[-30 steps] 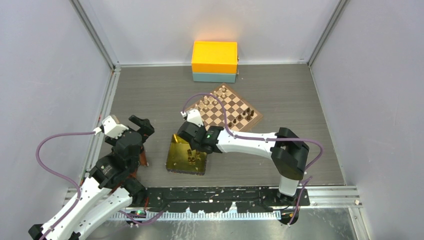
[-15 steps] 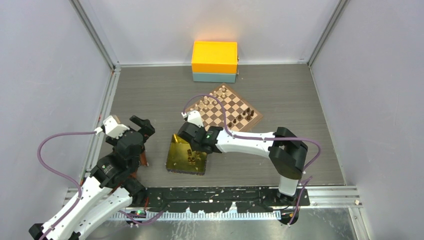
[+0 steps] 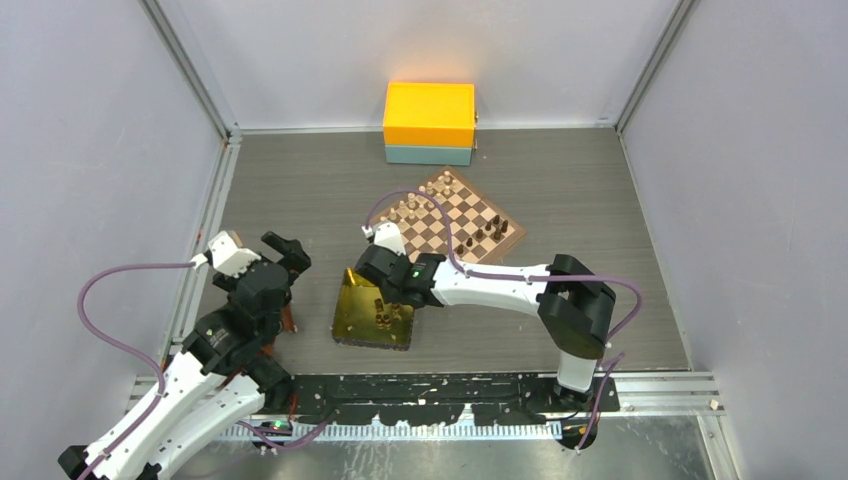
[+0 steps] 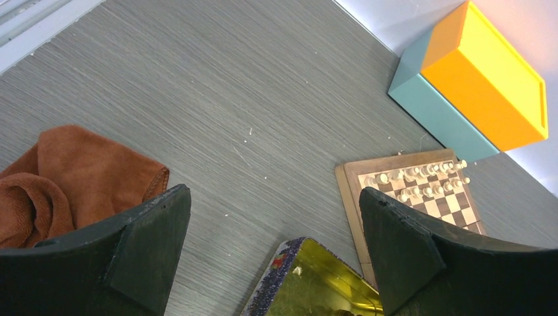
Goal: Set up the chess pieces on the board
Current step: Pick up the chess piece from the storage box.
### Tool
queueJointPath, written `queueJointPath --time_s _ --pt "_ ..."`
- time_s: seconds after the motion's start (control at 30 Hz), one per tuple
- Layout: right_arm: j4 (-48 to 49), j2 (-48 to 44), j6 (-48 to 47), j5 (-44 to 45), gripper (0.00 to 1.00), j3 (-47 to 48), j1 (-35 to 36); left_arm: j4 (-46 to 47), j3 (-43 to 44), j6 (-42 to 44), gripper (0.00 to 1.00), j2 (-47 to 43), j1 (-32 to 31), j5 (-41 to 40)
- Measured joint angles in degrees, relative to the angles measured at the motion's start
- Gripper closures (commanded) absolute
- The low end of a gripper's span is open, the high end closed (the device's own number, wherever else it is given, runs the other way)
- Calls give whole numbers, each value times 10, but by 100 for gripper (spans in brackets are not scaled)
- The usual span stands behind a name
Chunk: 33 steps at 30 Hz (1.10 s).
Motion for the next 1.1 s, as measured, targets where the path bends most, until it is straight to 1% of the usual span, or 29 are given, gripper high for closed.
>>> queueJointPath --time_s 0.3,0.6,0.73,1.1 --pt "-17 -22 0 -7 65 -10 33 1 -2 0 0 2 0 0" --pt "-31 -44 0 -36 58 -16 73 1 -2 0 0 2 0 0" --pt "-35 -44 0 -53 54 -28 75 1 -2 0 0 2 0 0" --pt "-29 -39 -25 -77 54 -39 75 1 -3 0 0 1 0 0"
